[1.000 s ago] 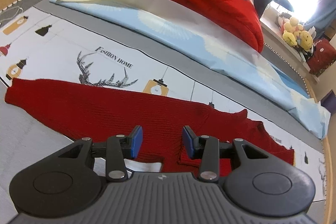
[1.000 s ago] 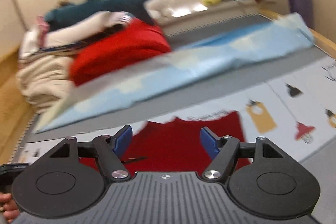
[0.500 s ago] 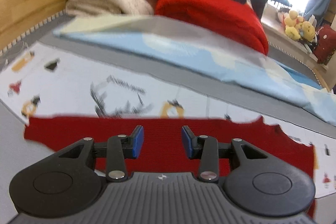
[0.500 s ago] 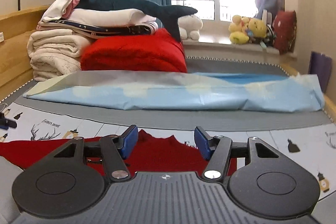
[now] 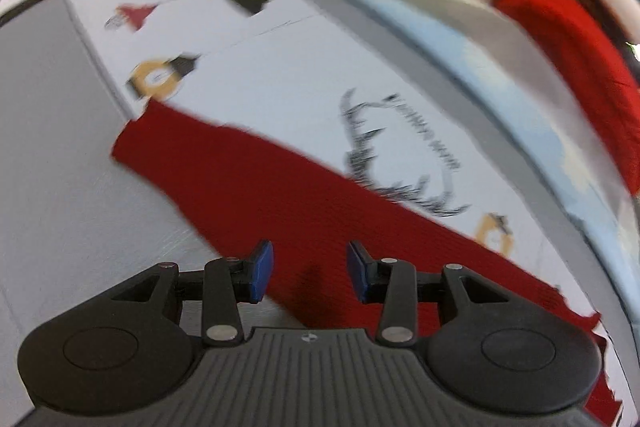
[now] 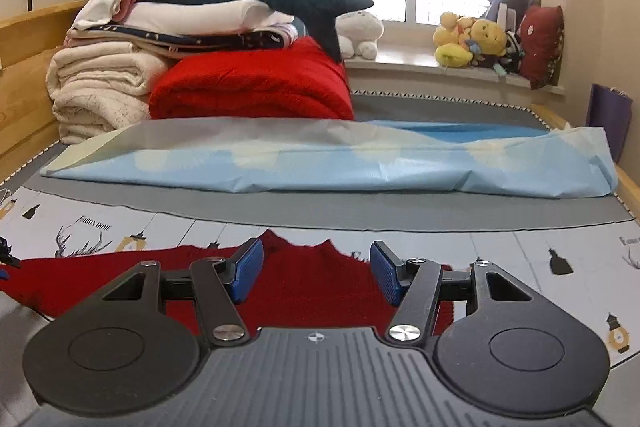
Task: Fold small clothes
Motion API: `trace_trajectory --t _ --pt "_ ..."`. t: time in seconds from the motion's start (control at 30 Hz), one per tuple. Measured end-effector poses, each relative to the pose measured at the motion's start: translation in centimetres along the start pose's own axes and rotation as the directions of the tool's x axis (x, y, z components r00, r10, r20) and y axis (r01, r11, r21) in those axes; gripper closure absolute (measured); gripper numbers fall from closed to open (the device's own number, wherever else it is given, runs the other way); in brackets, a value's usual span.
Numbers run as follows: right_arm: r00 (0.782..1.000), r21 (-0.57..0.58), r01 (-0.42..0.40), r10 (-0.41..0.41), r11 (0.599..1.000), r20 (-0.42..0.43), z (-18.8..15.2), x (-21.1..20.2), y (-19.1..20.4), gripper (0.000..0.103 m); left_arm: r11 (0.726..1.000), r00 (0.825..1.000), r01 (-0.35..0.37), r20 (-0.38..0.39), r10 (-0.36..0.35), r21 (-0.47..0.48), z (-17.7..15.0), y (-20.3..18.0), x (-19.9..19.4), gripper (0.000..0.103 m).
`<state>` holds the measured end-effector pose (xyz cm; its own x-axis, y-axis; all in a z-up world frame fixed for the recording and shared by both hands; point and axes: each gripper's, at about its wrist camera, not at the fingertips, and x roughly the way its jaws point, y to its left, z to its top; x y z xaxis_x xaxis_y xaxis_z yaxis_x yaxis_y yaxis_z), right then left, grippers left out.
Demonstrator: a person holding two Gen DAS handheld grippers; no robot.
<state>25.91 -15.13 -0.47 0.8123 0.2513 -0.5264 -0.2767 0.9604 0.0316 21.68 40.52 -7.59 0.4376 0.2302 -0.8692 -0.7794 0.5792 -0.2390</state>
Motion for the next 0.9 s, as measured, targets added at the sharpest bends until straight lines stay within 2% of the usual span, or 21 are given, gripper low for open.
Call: trace_trajectory --t 0.1,0.27,0.43,0.6,0.73,0.83,0.9 --pt "0.999 -0.003 0.007 -0.007 1.0 -0.039 -0.4 0.8 0.4 0.042 0.998 0.999 0.008 -0.035 -0.01 -0.061 0.0 1.7 1.1 0.05" --pt "0.992 -0.023 0.06 -0.062 0.998 -0.113 -1.5 2.7 0.3 0.042 0.991 0.997 -0.03 -0.076 0.02 -0.133 -0.1 3.6 2.7 0.049" --pt "0.982 0.027 0.1 -0.094 0.995 -0.166 -2.2 4.2 -1.0 0.042 0.979 0.994 -0.035 -0.109 0.013 -0.2 -0.3 4.7 3.8 0.049" --pt "0.971 0.051 0.142 -0.129 0.989 -0.2 -3.0 5.4 -1.4 0.042 0.976 0.995 -0.033 -0.096 0.012 -0.216 -0.1 4.4 4.0 0.049" --pt "0.97 0.048 0.131 -0.118 0.99 -0.213 -3.4 5.9 -1.4 0.042 0.968 0.997 -0.035 -0.081 0.015 -0.248 0.1 4.8 4.2 0.049" --pt "0.971 0.024 0.12 -0.112 0.993 -0.213 -3.4 6.0 -1.0 0.042 0.969 0.997 -0.046 -0.068 0.031 -0.242 0.3 4.9 4.3 0.059" --pt "0.971 0.013 0.113 -0.108 0.993 -0.212 -3.4 6.1 -0.7 0.042 0.974 0.997 -0.058 -0.054 0.048 -0.217 0.4 4.8 4.3 0.076"
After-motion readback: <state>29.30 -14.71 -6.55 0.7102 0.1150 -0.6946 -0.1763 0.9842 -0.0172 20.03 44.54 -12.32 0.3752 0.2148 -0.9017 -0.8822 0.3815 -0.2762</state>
